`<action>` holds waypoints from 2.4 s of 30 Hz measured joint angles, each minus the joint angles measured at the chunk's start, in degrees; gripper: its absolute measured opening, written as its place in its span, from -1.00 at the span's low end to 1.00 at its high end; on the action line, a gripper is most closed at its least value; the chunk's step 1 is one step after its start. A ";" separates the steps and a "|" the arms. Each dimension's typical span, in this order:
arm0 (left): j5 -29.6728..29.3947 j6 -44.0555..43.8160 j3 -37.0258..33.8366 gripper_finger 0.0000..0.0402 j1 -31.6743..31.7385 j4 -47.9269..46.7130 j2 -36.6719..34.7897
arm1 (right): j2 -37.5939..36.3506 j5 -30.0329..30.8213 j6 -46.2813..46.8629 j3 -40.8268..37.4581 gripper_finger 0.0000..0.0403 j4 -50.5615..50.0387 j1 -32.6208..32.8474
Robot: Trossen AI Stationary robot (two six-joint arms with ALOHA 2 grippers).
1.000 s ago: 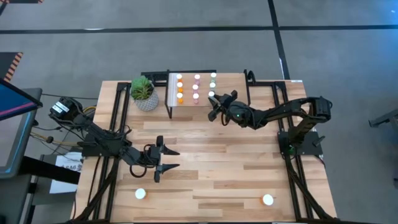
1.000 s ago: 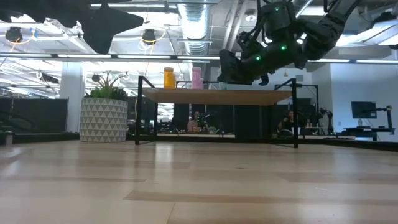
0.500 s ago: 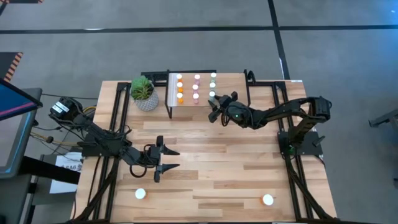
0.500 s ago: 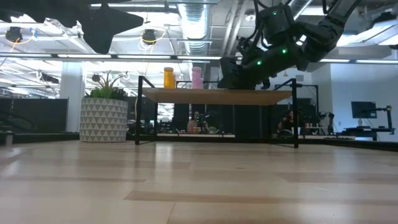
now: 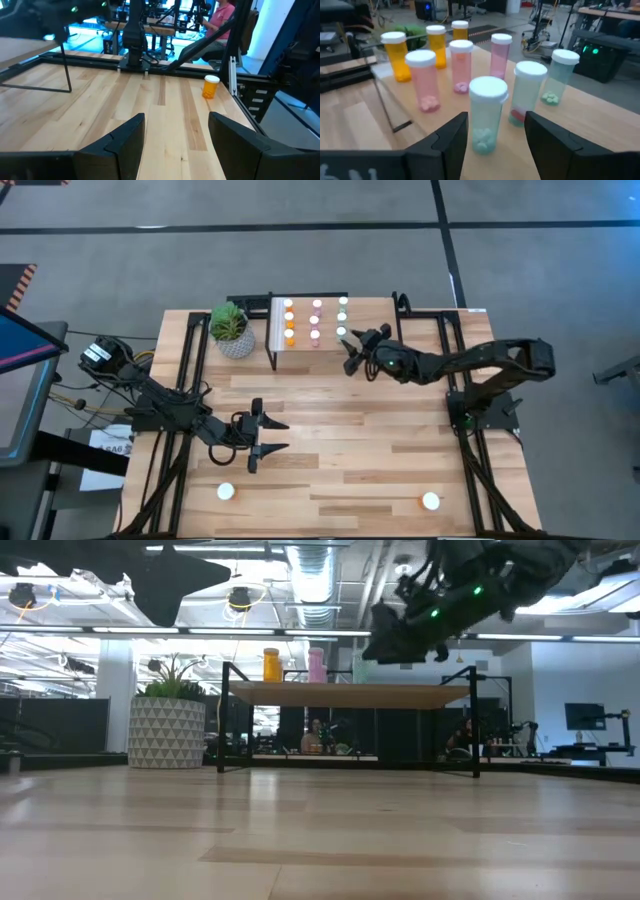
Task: Pick and place medicine bottles onto shelf by color
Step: Put the green pill bottle on the shelf aligned with the other green pill bottles, then put the right big orange pill bottle on the shelf
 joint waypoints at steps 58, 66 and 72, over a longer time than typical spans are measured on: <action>3.96 -3.02 0.00 0.04 -0.02 3.46 0.00 | 3.72 -33.09 109.29 21.18 0.23 -75.75 69.72; 3.96 -3.02 0.00 0.04 -0.02 3.50 0.00 | 3.72 -31.76 108.89 20.94 0.49 -76.33 68.55; 3.94 -3.02 0.00 0.04 -0.02 3.50 0.00 | 4.68 -31.60 108.48 20.94 0.65 -76.35 67.62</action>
